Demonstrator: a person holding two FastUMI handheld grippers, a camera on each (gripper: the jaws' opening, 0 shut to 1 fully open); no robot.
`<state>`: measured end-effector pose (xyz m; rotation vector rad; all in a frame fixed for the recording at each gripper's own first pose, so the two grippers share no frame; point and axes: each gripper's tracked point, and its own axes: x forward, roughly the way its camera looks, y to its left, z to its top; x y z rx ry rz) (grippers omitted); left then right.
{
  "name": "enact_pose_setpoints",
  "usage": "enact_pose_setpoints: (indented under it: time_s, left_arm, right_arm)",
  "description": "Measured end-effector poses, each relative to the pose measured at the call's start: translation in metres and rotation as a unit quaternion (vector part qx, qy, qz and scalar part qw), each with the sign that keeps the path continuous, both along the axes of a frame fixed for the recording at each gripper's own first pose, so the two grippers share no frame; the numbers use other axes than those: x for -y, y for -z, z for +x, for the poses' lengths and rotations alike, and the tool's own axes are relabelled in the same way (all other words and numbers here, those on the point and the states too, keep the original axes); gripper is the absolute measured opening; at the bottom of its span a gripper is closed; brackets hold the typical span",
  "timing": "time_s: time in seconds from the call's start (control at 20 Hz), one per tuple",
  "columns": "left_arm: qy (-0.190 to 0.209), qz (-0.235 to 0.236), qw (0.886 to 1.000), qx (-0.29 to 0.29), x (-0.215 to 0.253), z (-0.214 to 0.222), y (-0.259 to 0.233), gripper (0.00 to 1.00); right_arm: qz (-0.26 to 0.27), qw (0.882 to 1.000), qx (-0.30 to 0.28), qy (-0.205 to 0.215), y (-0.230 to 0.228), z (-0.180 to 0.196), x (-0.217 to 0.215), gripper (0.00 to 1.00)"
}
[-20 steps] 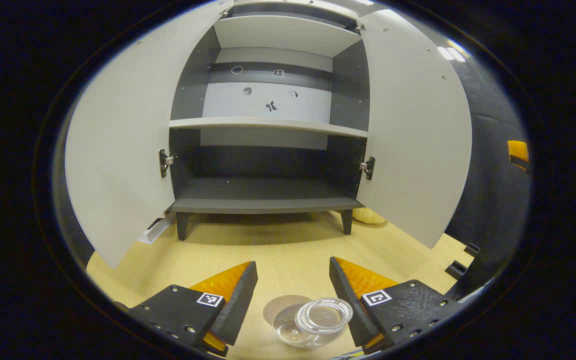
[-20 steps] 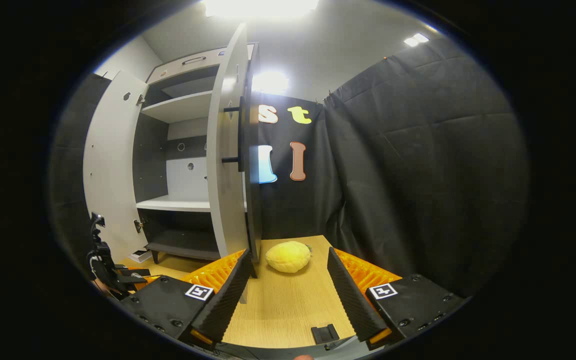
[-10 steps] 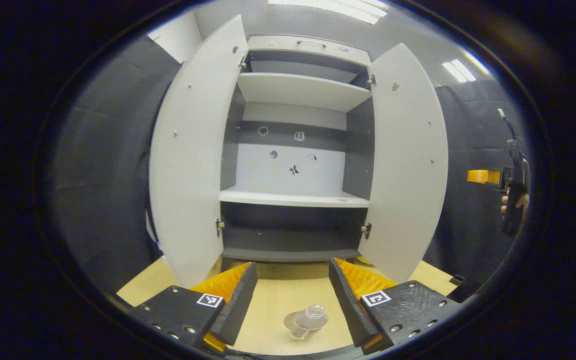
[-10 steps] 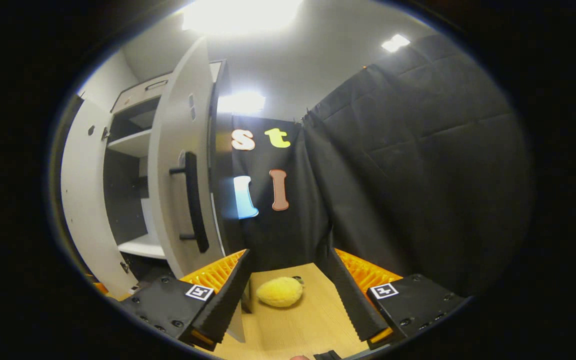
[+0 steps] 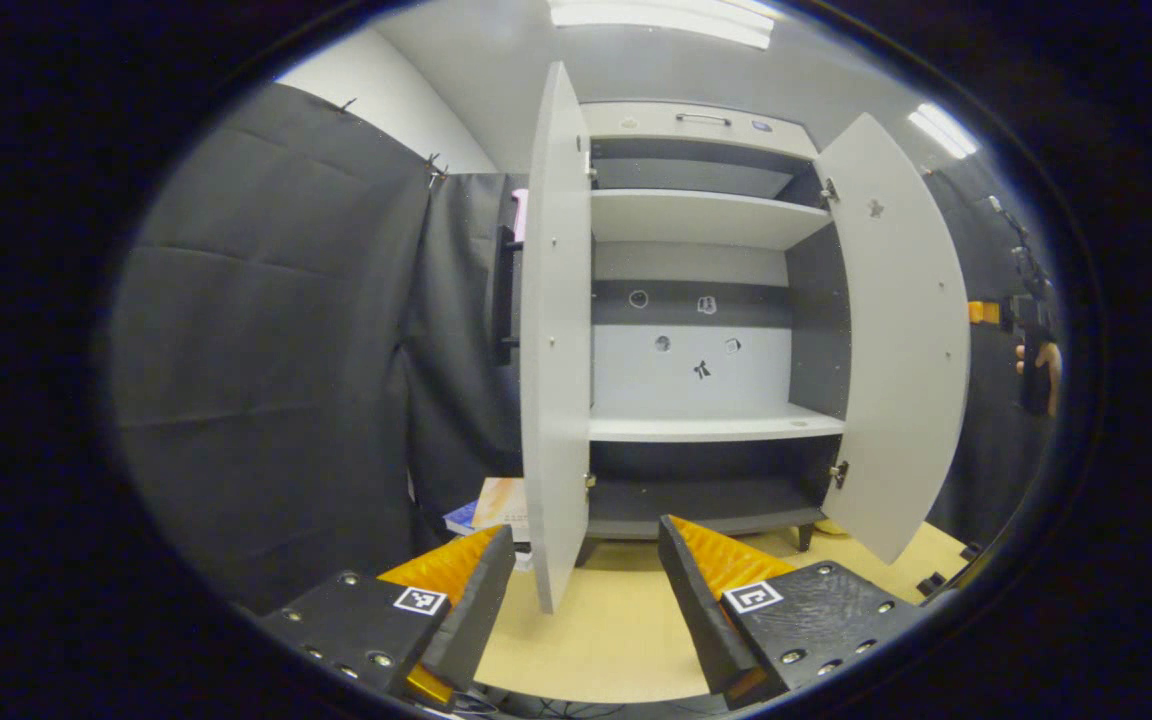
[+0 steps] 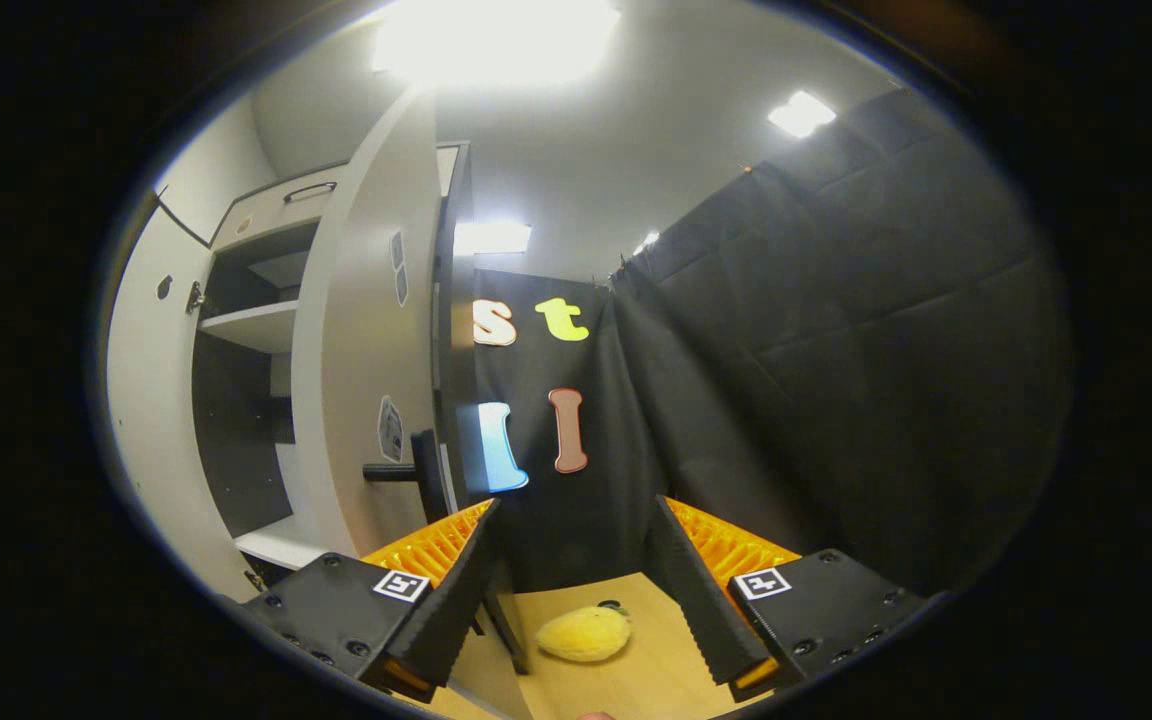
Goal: Grasp the bottle in the cabinet with the left hand and place it on the coaster, then close the right door with the right hand and the left door with the left hand.
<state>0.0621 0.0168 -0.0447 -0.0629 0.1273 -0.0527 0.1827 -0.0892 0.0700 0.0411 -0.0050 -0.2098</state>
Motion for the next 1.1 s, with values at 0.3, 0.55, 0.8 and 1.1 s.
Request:
enact_pose_setpoints:
  time_s: [0.3, 0.55, 0.8, 1.1]
  left_arm:
    - [0.009, -0.014, 1.0, 0.006, -0.037, 0.021, 0.004, 0.84]
    - [0.019, -0.02, 1.0, 0.008, -0.054, 0.038, 0.008, 0.84]
    - [0.017, -0.026, 1.0, 0.005, -0.077, 0.047, 0.009, 0.84]
    - [-0.008, -0.041, 0.999, 0.012, -0.116, 0.079, -0.009, 0.84]
  right_arm:
    - [-0.042, 0.999, 0.005, -0.008, -0.011, -0.006, -0.048, 0.91]
    - [-0.024, 0.999, 0.013, -0.03, -0.011, -0.005, -0.097, 0.91]
    - [-0.008, 0.998, 0.012, -0.066, -0.005, 0.01, -0.147, 0.92]
    - [0.002, 0.994, -0.02, -0.107, 0.021, 0.02, -0.192, 0.94]
